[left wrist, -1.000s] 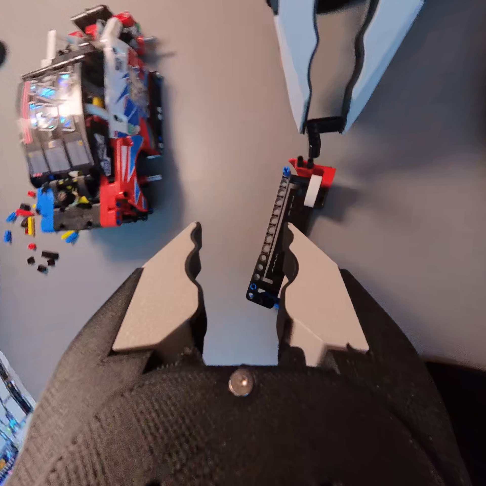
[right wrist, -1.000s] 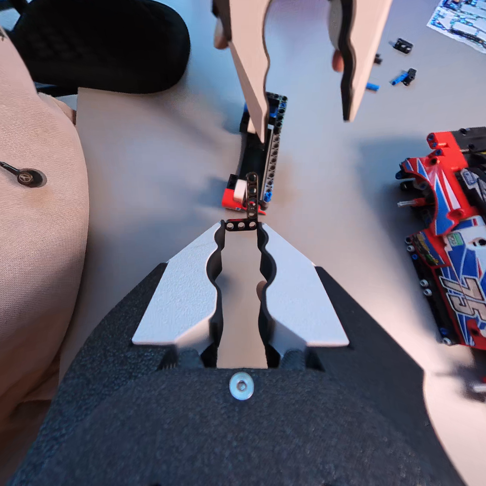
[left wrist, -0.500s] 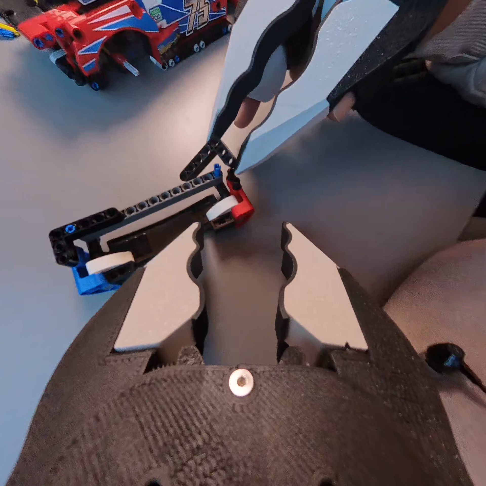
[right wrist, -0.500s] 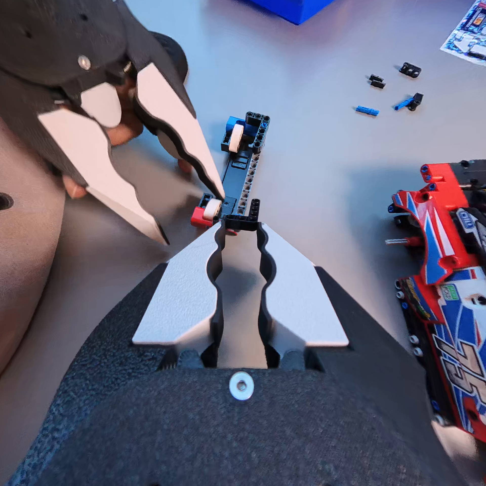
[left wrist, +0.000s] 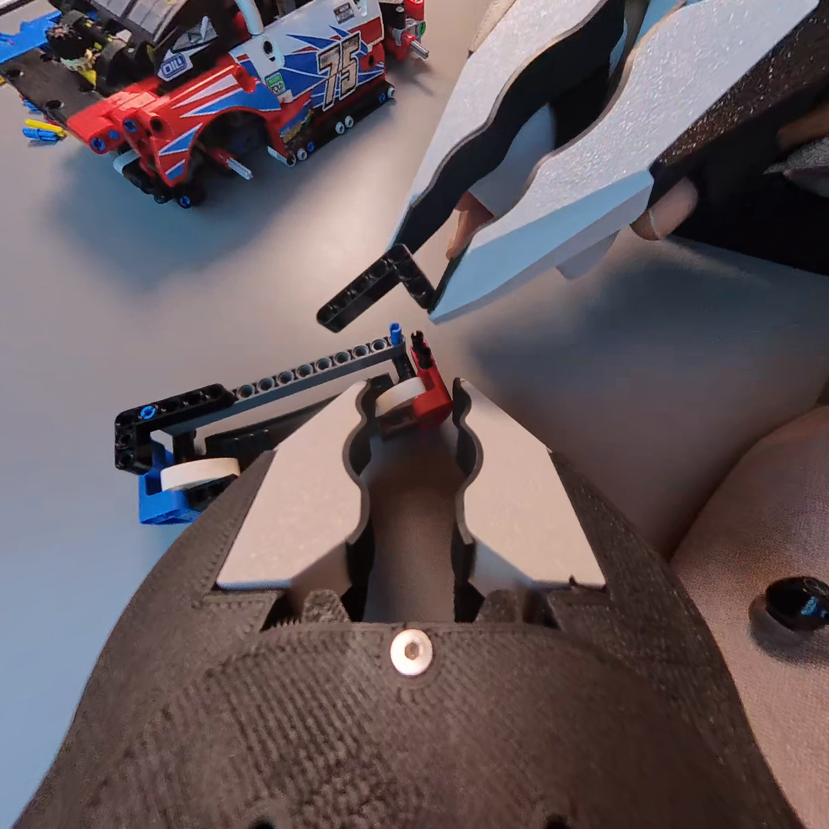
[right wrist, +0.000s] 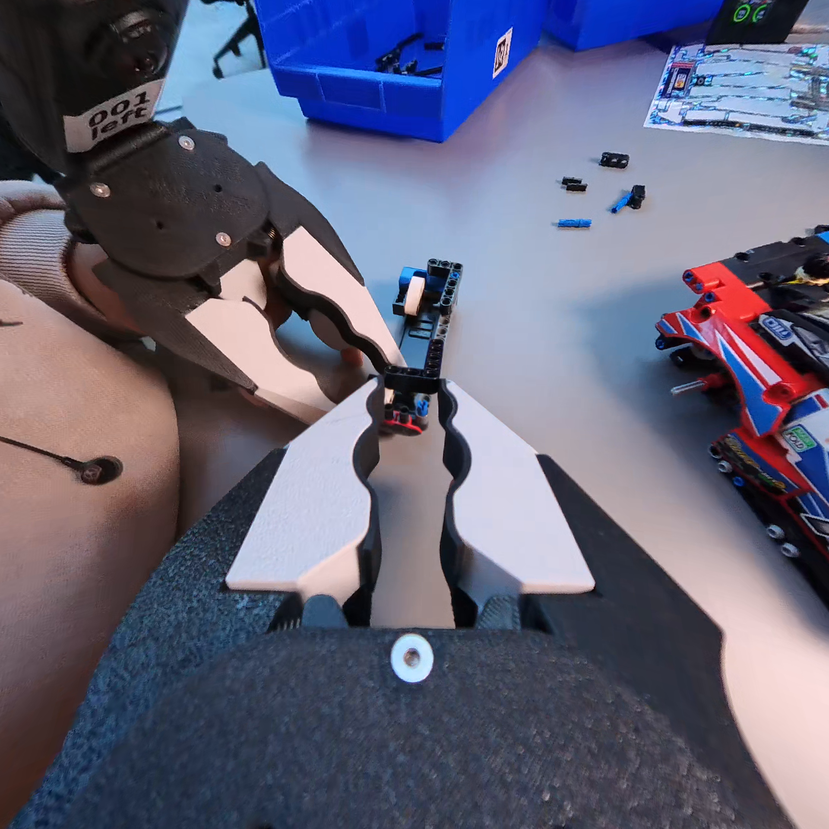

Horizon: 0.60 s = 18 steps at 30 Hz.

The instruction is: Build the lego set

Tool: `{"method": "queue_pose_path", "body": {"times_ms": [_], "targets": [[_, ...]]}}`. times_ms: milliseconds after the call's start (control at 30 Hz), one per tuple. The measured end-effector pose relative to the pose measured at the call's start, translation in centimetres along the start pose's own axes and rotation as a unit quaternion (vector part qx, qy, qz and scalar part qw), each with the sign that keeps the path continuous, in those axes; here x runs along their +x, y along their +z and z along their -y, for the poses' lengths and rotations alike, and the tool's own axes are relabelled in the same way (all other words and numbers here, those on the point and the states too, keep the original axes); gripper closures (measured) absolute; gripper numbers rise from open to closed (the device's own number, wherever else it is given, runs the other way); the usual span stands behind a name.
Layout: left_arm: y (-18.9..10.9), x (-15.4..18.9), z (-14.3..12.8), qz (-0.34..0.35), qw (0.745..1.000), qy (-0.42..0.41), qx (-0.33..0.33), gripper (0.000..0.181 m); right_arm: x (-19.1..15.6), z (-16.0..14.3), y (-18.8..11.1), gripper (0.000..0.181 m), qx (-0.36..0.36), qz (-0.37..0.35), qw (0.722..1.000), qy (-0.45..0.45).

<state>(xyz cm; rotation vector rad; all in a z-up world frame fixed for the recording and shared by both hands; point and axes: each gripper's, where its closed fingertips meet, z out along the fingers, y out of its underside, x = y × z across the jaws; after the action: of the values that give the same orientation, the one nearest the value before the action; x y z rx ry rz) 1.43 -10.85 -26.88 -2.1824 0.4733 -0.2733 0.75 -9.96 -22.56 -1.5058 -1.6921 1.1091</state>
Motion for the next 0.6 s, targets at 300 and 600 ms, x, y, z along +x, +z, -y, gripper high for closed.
{"method": "queue_pose_path", "body": {"times_ms": [300, 600], "targets": [[-0.6, 1.1, -0.8, -0.060, 0.997, 0.044, -0.025, 0.149, -1.5, -2.5, 1.2, 0.160, -0.083, -0.037, 0.994, -0.053], [-0.6, 1.5, -0.9, -0.083, 0.994, 0.059, -0.036, 0.149, -2.6, -3.4, 0.3, 0.153, -0.123, 0.008, 0.991, -0.045]]}}
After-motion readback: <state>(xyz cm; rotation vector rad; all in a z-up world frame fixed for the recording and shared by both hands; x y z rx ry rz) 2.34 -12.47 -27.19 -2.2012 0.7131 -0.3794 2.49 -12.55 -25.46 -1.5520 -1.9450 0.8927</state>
